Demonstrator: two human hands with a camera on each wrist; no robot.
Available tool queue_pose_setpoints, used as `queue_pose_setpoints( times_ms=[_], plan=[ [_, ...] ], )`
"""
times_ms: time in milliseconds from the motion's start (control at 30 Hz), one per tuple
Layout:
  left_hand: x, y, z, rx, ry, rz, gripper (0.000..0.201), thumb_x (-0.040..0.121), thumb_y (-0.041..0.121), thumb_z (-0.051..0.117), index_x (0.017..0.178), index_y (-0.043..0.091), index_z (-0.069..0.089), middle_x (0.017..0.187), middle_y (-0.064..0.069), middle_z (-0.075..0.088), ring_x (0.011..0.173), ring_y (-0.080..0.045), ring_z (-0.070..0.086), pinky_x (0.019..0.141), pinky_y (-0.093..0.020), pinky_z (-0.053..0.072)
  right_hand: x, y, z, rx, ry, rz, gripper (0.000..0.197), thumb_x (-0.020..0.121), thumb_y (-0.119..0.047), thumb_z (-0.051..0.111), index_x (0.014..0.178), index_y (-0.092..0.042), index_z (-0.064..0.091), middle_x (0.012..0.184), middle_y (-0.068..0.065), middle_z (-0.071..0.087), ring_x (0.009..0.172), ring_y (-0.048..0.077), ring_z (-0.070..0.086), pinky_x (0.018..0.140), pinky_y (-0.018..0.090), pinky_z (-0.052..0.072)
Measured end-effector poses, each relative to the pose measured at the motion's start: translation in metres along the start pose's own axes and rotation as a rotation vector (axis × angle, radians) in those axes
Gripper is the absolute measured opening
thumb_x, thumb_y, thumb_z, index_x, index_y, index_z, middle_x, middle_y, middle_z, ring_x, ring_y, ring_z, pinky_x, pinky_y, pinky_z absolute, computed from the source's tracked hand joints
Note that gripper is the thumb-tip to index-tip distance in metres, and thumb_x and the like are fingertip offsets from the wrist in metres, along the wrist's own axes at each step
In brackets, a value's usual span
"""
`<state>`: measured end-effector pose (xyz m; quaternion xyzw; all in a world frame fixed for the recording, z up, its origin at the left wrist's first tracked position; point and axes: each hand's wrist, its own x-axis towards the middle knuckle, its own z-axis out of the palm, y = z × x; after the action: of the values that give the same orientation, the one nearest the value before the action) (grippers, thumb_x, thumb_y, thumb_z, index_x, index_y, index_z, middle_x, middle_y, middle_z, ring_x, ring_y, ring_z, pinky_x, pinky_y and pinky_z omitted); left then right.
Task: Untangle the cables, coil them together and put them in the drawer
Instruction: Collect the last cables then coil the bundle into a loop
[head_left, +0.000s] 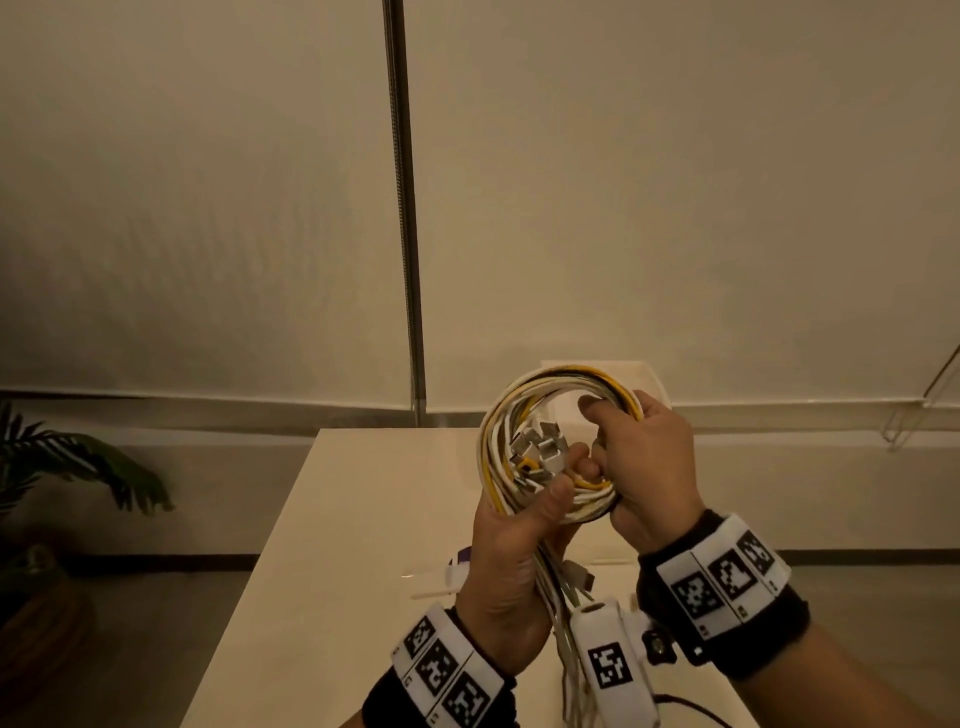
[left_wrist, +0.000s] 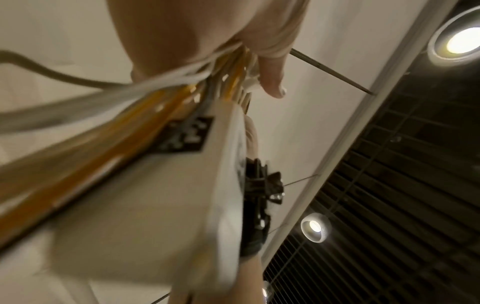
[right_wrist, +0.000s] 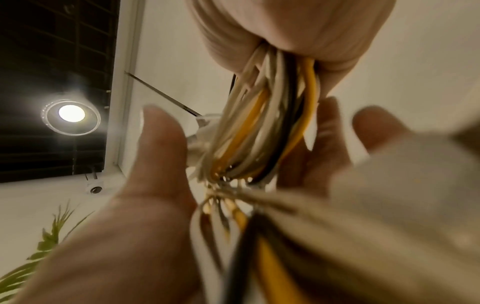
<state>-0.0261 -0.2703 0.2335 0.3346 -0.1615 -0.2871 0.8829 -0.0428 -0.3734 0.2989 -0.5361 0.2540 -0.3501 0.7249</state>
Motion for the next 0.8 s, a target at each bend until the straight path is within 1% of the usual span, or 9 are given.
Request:
queue_pose_setpoints(
  times_ms=[133,233,300,367,467,533,667,733,800],
  plan=[
    [0.007,0.004,0.005,0.050,0.040,0.105,0.088,0.061,0.030,0.093,0.130,-0.007,0.053,0.111,-0.030,0.063,0.101,-0.035,0.063,0.090,-0.044,0.053,-0.006,0.005,-0.001,-0.027,0.028,-0.081,0.024,0.086,-0.001,0.059,0.068,-0.009,0.047,0.038,-0.004,0.035,0.027,0.010,0.035,0.034,0.022,0.032],
    [0.009,0.005,0.008,0.096,0.049,0.150,0.068,0.068,0.020,0.087,0.125,-0.005,0.058,0.111,-0.029,0.067,0.096,-0.036,0.067,0.089,-0.050,0.055,-0.009,0.008,-0.001,-0.075,0.017,-0.129,0.020,0.085,-0.002,0.060,0.068,-0.002,0.050,0.047,0.004,0.043,0.038,0.015,0.041,0.040,0.024,0.038],
    [0.011,0.009,0.012,0.154,0.062,0.176,0.051,0.072,0.014,0.081,0.115,-0.006,0.063,0.101,-0.024,0.072,0.087,-0.033,0.070,0.076,-0.043,0.059,-0.011,0.012,-0.003,-0.073,-0.027,-0.145,0.016,0.084,-0.003,0.060,0.076,0.008,0.050,0.058,0.013,0.045,0.049,0.021,0.044,0.047,0.029,0.042],
    [0.014,0.016,0.012,0.190,0.071,0.188,0.040,0.074,0.016,0.072,0.107,-0.007,0.066,0.084,-0.021,0.073,0.073,-0.029,0.070,0.063,-0.035,0.058,-0.014,0.012,-0.010,-0.105,-0.110,-0.174,0.017,0.085,-0.003,0.060,0.083,0.011,0.051,0.058,0.016,0.045,0.049,0.023,0.043,0.051,0.034,0.042],
    [0.017,0.028,0.006,0.269,0.062,0.189,0.040,0.080,0.021,0.076,0.106,-0.006,0.064,0.083,-0.025,0.069,0.073,-0.038,0.066,0.070,-0.052,0.054,-0.020,0.004,-0.021,-0.186,-0.241,-0.189,0.010,0.087,-0.006,0.063,0.091,0.003,0.061,0.058,0.013,0.059,0.050,0.023,0.057,0.053,0.031,0.051],
    [0.019,0.034,0.002,0.344,0.039,0.202,0.048,0.078,0.030,0.075,0.108,-0.004,0.061,0.085,-0.027,0.069,0.072,-0.042,0.065,0.067,-0.060,0.052,-0.026,-0.003,-0.025,-0.182,-0.307,-0.179,0.011,0.087,-0.005,0.063,0.097,0.001,0.062,0.065,0.016,0.065,0.056,0.025,0.064,0.057,0.031,0.055],
    [0.025,0.055,0.002,0.417,-0.029,0.212,0.048,0.080,0.028,0.073,0.113,-0.003,0.057,0.080,-0.020,0.069,0.060,-0.029,0.066,0.043,-0.034,0.052,-0.029,-0.019,-0.032,-0.262,-0.463,-0.143,0.025,0.079,-0.014,0.071,0.102,-0.005,0.063,0.084,0.013,0.073,0.082,0.028,0.071,0.077,0.039,0.058],
    [0.027,0.066,0.001,0.418,-0.070,0.210,0.052,0.079,0.025,0.076,0.116,-0.004,0.053,0.077,-0.014,0.069,0.062,-0.027,0.067,0.051,-0.044,0.056,-0.021,-0.032,-0.039,-0.478,-0.500,-0.160,0.042,0.069,-0.031,0.080,0.107,-0.019,0.066,0.100,0.001,0.074,0.100,0.019,0.068,0.092,0.043,0.052],
    [0.028,0.071,0.000,0.427,-0.124,0.177,0.063,0.073,0.021,0.081,0.120,-0.004,0.047,0.073,-0.005,0.065,0.054,-0.023,0.061,0.065,-0.053,0.057,-0.012,-0.047,-0.042,-0.661,-0.509,-0.223,0.066,0.061,-0.037,0.083,0.122,-0.030,0.059,0.112,-0.005,0.069,0.109,0.011,0.063,0.098,0.042,0.049]
  ],
)
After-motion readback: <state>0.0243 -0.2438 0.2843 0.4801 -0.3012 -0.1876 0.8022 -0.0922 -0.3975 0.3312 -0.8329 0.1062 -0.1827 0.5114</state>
